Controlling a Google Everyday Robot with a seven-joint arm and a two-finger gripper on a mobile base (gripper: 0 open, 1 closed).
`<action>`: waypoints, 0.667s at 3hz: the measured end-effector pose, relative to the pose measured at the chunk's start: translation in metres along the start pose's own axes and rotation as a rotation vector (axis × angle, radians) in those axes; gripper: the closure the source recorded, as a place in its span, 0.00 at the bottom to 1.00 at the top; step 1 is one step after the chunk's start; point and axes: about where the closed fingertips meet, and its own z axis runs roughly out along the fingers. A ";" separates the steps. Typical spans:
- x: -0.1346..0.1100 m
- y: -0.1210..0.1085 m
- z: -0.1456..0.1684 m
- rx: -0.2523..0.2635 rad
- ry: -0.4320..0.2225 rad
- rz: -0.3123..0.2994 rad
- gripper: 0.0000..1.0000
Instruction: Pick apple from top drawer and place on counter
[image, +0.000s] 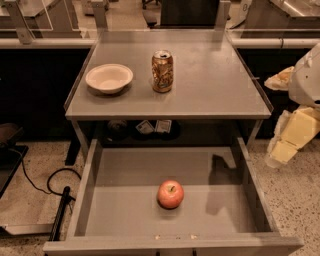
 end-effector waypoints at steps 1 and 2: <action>0.001 0.020 0.018 -0.042 -0.003 -0.011 0.00; 0.002 0.045 0.058 -0.126 -0.027 -0.006 0.00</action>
Offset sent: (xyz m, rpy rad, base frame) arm -0.0461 0.0488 -0.1222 0.1119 0.2155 0.0902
